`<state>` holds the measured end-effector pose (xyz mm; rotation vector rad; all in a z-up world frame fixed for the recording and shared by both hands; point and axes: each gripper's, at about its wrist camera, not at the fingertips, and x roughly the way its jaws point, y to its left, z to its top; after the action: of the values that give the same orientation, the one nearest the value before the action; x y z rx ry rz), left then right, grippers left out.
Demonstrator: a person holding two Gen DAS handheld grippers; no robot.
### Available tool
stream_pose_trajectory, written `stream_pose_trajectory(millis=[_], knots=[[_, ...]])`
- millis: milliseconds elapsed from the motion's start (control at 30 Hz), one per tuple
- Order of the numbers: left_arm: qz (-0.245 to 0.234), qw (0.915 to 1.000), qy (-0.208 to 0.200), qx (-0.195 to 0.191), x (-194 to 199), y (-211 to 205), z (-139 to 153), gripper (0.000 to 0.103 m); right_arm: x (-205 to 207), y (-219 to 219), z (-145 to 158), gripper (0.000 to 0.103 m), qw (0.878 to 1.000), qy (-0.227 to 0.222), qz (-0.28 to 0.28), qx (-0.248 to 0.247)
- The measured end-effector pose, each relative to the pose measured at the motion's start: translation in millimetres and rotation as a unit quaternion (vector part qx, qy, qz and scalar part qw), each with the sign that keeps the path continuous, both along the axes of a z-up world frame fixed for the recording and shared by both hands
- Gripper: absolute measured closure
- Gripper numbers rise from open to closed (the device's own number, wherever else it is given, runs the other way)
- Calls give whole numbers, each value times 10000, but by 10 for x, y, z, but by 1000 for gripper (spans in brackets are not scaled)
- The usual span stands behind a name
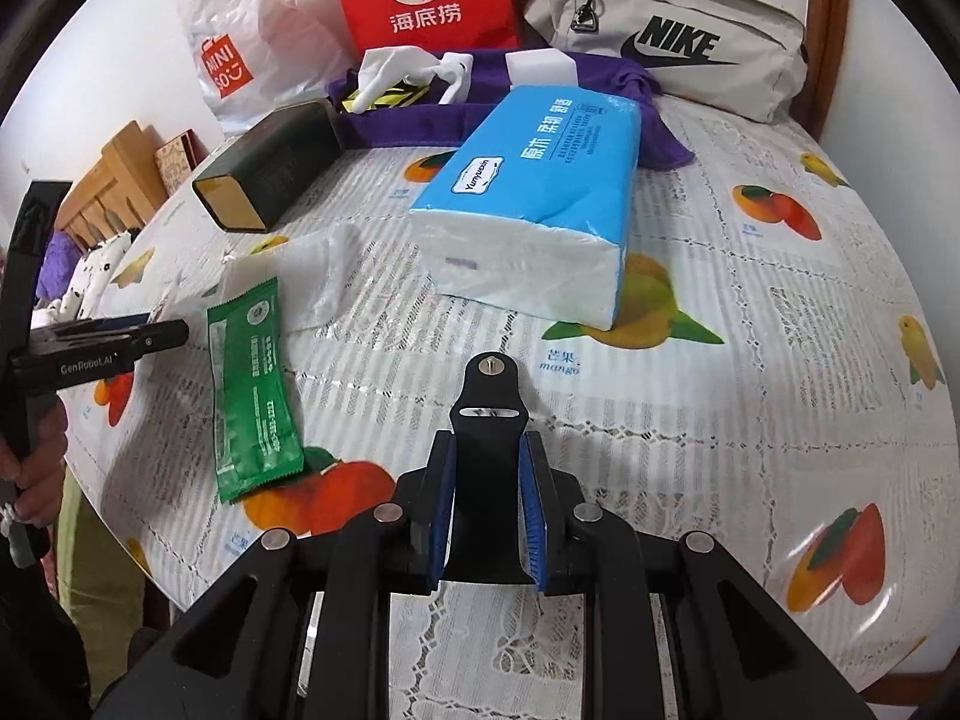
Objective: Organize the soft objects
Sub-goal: 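Carry the snack packet and black strap toward the purple towel with both tools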
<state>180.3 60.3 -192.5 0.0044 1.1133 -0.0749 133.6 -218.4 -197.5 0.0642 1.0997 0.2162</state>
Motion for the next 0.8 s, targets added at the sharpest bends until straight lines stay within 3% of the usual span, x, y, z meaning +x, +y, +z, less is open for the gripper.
stream_pose_trajectory(millis=[233, 800], knots=[[-4, 9998, -67, -183, 47, 46, 155, 55, 90, 4, 30, 82, 9999, 86, 45, 123], [18, 9969, -719, -321, 316, 82, 835, 55, 317, 51, 678, 82, 9993, -378, 34, -19]])
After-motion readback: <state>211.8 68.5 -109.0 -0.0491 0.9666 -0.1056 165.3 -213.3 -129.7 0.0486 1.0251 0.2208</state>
